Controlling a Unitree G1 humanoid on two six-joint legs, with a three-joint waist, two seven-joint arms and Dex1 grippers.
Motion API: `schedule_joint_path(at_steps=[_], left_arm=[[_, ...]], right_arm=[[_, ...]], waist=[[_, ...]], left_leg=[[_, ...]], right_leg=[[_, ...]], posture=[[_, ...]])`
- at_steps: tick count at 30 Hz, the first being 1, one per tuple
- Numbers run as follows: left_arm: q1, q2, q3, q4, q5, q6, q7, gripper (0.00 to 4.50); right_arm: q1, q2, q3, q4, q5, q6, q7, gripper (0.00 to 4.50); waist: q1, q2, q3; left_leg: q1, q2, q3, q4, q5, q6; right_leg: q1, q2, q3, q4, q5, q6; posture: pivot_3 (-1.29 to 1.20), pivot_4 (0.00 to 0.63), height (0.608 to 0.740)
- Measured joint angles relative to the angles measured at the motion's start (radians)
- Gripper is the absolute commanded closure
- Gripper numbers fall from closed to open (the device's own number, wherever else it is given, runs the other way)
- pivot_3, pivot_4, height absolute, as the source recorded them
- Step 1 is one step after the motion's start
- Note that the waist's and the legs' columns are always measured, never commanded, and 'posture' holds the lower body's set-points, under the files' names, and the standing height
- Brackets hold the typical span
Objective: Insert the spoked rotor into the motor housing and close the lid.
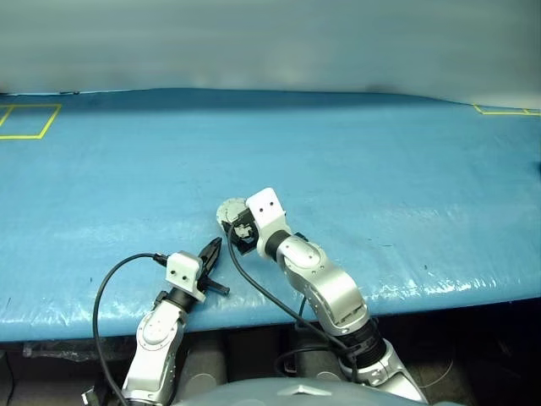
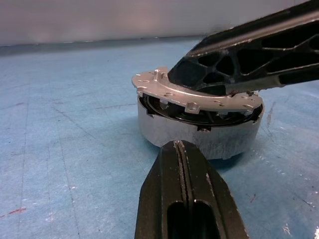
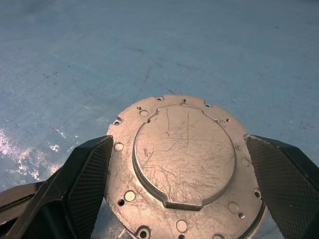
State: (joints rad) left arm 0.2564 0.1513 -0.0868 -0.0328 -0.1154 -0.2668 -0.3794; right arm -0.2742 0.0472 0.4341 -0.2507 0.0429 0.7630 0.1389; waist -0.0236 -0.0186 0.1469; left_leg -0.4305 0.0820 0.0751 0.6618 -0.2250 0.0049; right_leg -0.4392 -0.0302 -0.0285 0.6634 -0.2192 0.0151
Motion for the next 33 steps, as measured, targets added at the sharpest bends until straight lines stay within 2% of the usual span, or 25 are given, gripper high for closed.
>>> schedule_joint_path(at_steps=[14, 17, 20, 33], left_arm=[[-0.014, 0.0, -0.001, 0.0, -0.002, 0.019, 0.002, 4.5], [-0.013, 0.001, -0.001, 0.0, -0.002, 0.018, 0.001, 4.5], [-0.011, 0.001, -0.001, 0.0, -0.002, 0.018, -0.002, 4.5], [-0.013, 0.001, 0.0, 0.016, -0.002, 0.013, -0.014, 4.5]], right_arm=[[-0.025, 0.01, -0.04, 0.107, 0.015, -0.065, 0.039, 0.01], [-0.02, 0.018, -0.044, 0.108, 0.02, -0.068, 0.046, 0.64], [-0.014, 0.021, -0.045, 0.107, 0.023, -0.077, 0.054, 1.48], [-0.017, -0.005, -0.046, 0.045, 0.025, -0.038, 0.094, 1.48]], waist=[[-0.001, 0.0, 0.0], [-0.002, 0.0, 0.0], [-0.002, 0.0, 0.0], [-0.001, 0.0, 0.0]], left_leg=[[0.0, 0.0, 0.001, 0.0, 0.0, 0.0], [0.0, 0.0, 0.001, 0.0, 0.0, 0.0], [0.0, 0.0, 0.001, 0.0, 0.0, 0.0], [0.0, 0.0, 0.0, -0.001, 0.0, 0.0]], right_leg=[[0.0, 0.0, 0.0, 0.0, 0.0, 0.0], [0.0, 0.0, 0.0, 0.0, 0.0, 0.0], [0.0, 0.0, 0.0, 0.0, 0.0, 0.0], [-0.001, 0.0, 0.0, 0.0, 0.0, 0.0]], posture=[[0.0, 0.15, 0.74], [0.0, 0.15, 0.74], [0.0, 0.15, 0.74], [0.0, 0.15, 0.74]])
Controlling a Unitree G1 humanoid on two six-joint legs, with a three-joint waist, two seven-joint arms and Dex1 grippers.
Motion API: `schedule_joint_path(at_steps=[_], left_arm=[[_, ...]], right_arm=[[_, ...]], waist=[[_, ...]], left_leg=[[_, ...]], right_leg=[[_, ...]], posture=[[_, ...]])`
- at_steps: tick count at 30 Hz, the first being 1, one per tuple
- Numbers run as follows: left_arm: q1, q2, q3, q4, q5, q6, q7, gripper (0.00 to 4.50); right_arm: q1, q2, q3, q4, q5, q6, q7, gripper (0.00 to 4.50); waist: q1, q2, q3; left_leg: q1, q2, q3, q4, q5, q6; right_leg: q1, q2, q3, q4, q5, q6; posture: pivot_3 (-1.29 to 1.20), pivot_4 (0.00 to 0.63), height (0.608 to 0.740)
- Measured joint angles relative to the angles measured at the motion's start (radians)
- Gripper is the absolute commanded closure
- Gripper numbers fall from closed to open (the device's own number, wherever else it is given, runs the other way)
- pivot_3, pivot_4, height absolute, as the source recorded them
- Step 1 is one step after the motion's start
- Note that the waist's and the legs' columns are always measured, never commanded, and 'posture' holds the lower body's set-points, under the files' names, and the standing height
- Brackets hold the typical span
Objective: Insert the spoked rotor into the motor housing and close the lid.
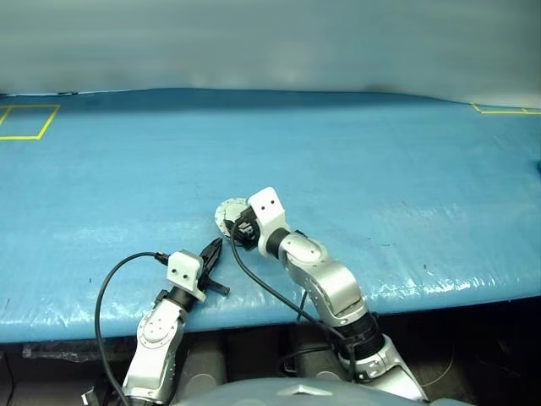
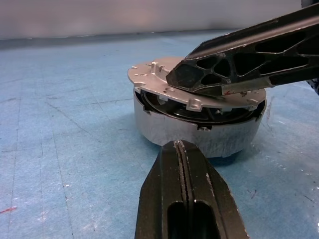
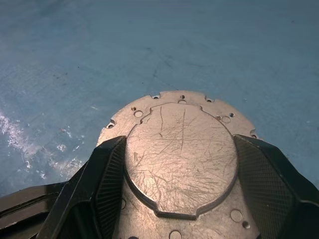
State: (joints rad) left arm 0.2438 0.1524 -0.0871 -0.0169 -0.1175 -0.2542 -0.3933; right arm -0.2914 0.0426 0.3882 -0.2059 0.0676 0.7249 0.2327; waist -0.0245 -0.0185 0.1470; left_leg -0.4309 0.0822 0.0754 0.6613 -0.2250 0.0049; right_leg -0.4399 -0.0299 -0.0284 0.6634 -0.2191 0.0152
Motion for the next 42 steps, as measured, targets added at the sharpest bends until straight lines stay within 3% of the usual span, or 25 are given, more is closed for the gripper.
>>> schedule_joint_path(at_steps=[20, 42], left_arm=[[-0.012, -0.002, 0.0, 0.007, -0.003, 0.002, -0.002, 4.5], [-0.015, 0.003, -0.001, 0.007, -0.003, 0.006, -0.007, 4.5]], right_arm=[[-0.053, -0.101, 0.043, 0.045, -0.02, -0.02, 0.11, 1.48], [-0.073, -0.104, 0.041, 0.091, -0.025, -0.059, 0.154, 1.48]], waist=[[-0.001, 0.0, 0.0], [-0.001, 0.0, 0.0]], left_leg=[[0.001, 0.0, 0.001, 0.0, 0.0, 0.0], [0.001, 0.0, 0.001, 0.0, 0.0, 0.0]], right_leg=[[0.001, 0.0, 0.0, 0.0, 0.0, 0.0], [0.001, 0.0, 0.0, 0.0, 0.0, 0.0]], posture=[[0.0, 0.15, 0.74], [0.0, 0.15, 0.74]])
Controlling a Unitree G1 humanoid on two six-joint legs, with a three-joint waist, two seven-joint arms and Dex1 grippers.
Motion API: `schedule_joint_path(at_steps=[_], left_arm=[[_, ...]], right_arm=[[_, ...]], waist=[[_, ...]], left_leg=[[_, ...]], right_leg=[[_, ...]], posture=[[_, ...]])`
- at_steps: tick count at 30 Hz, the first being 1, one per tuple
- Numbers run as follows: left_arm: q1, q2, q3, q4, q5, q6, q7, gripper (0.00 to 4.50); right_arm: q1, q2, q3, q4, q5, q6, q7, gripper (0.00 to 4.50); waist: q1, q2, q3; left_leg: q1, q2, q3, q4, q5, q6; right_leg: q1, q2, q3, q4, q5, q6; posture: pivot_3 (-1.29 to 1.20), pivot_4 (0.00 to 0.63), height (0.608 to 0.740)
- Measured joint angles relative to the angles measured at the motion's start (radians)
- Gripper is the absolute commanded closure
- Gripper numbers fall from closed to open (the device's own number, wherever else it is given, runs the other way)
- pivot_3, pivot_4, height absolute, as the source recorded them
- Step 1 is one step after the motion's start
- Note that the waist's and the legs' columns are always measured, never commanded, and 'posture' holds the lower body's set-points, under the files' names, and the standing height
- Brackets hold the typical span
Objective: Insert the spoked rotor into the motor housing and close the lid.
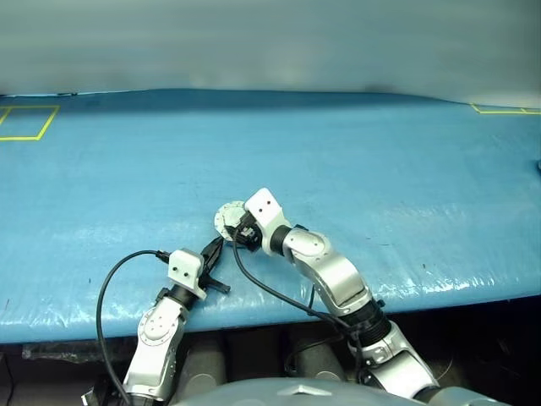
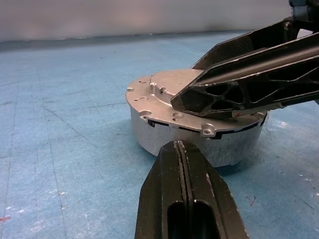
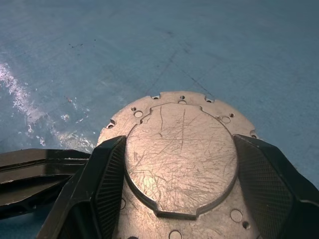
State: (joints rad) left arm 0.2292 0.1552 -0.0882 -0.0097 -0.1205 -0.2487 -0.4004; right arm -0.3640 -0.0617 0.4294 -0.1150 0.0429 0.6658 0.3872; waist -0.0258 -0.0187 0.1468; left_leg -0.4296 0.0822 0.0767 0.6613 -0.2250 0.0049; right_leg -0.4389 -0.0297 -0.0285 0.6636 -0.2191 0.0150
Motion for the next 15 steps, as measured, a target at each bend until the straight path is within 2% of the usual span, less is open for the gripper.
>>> schedule_joint_path(at_steps=[15], left_arm=[[0.001, 0.002, -0.001, -0.003, -0.005, 0.009, -0.003, 4.5]], right_arm=[[-0.034, -0.039, -0.001, 0.017, 0.003, -0.002, 0.065, 1.48]], waist=[[0.001, 0.0, 0.0]], left_leg=[[0.0, 0.0, 0.0, 0.0, 0.0, 0.0]], right_leg=[[0.0, 0.0, 0.0, 0.0, 0.0, 0.0]], posture=[[0.0, 0.15, 0.74]])
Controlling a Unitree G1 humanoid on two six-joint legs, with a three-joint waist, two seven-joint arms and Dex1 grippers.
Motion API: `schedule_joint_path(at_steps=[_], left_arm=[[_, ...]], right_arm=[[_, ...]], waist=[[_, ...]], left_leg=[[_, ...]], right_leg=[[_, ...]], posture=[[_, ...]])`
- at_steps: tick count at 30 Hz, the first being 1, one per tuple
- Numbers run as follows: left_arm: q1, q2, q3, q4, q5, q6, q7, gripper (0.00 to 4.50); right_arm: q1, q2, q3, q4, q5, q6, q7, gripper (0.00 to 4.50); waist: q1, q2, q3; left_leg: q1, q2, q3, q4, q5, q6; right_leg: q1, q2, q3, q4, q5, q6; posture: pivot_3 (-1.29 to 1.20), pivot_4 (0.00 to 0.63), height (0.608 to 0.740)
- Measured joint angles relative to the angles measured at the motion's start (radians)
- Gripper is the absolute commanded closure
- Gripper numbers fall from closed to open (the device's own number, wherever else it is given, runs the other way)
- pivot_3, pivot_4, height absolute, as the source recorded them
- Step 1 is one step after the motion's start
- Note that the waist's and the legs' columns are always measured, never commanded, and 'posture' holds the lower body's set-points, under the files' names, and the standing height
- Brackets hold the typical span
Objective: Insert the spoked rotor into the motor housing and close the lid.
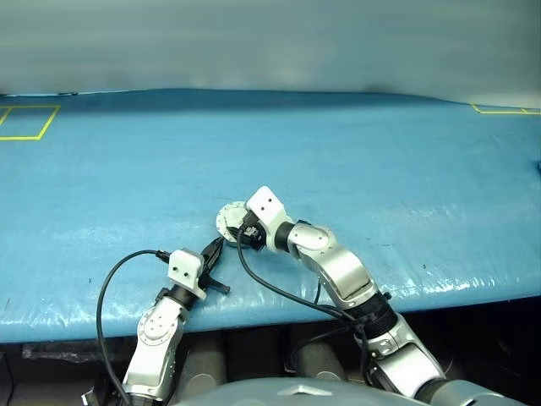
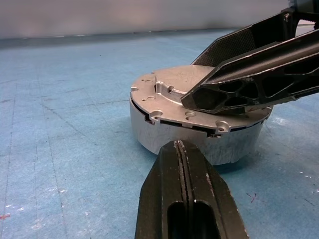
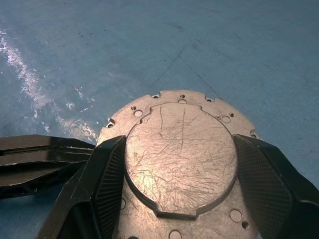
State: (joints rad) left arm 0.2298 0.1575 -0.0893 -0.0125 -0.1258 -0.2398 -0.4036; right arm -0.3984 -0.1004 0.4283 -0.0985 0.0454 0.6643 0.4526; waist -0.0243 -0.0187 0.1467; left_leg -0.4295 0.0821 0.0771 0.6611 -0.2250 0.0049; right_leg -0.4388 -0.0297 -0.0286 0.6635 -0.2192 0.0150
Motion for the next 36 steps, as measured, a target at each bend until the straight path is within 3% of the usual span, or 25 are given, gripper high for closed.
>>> schedule_joint_path(at_steps=[14, 36], left_arm=[[0.057, 0.005, 0.002, -0.028, -0.074, -0.007, -0.077, 4.5], [0.02, 0.005, 0.023, 0.053, -0.095, -0.077, -0.145, 4.5]], right_arm=[[0.001, 0.009, -0.005, 0.02, -0.001, -0.02, -0.003, 1.48], [0.009, 0.007, -0.029, 0.058, 0.007, -0.067, 0.014, 1.48]], waist=[[-0.003, 0.0, 0.0], [-0.001, 0.003, -0.003]], left_leg=[[0.0, 0.0, 0.0, 0.0, 0.0, 0.0], [0.001, 0.0, 0.0, 0.0, 0.0, 0.0]], right_leg=[[0.0, 0.0, 0.0, 0.0, 0.0, 0.0], [0.0, 0.0, 0.0, 0.0, 0.0, 0.0]], posture=[[0.0, 0.15, 0.74], [0.0, 0.15, 0.74]])
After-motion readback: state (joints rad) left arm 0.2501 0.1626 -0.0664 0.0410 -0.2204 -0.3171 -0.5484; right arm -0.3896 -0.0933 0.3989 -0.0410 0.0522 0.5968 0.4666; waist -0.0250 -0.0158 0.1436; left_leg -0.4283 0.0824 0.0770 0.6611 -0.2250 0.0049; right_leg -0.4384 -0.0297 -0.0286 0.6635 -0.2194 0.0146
